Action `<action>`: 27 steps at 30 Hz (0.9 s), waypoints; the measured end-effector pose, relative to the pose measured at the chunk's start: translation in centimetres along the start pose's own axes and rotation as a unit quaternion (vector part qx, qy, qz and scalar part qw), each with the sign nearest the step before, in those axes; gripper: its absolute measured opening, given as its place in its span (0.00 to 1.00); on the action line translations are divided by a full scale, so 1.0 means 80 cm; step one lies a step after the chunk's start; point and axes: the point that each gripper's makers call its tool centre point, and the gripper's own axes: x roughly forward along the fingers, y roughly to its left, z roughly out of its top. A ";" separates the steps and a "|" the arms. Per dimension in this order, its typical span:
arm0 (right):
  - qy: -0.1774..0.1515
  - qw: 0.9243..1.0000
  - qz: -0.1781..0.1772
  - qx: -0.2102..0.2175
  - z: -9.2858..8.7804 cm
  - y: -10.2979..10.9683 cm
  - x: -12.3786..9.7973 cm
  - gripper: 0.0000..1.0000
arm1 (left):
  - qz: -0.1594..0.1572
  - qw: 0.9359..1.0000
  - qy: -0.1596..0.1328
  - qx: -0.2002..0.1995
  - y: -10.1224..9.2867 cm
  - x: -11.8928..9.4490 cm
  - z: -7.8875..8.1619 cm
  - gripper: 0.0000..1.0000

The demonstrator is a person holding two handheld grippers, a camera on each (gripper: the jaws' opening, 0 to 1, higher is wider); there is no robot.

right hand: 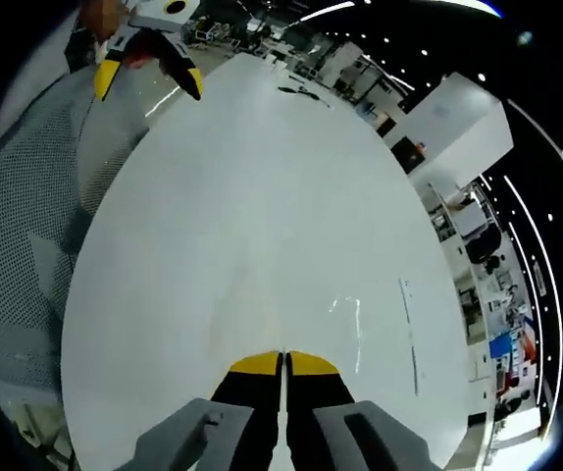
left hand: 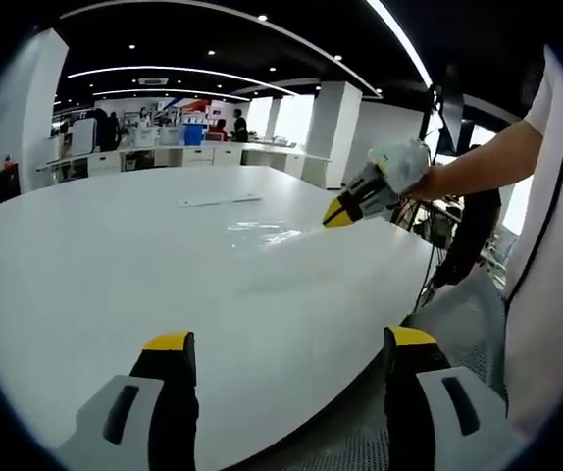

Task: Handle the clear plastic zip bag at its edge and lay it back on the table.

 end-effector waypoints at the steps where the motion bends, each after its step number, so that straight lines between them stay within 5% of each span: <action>1: -0.003 1.000 -0.003 -0.002 0.003 -0.001 -0.004 0.00 | 0.000 1.000 0.000 0.001 -0.001 0.000 0.001 0.77; 14: -0.037 0.999 -0.028 -0.018 0.036 -0.018 -0.051 0.00 | -0.016 1.000 0.009 0.026 -0.015 -0.001 0.007 0.75; 27: -0.056 0.997 -0.042 -0.035 0.068 -0.035 -0.098 0.00 | -0.032 0.997 0.000 0.068 -0.025 -0.007 0.042 0.75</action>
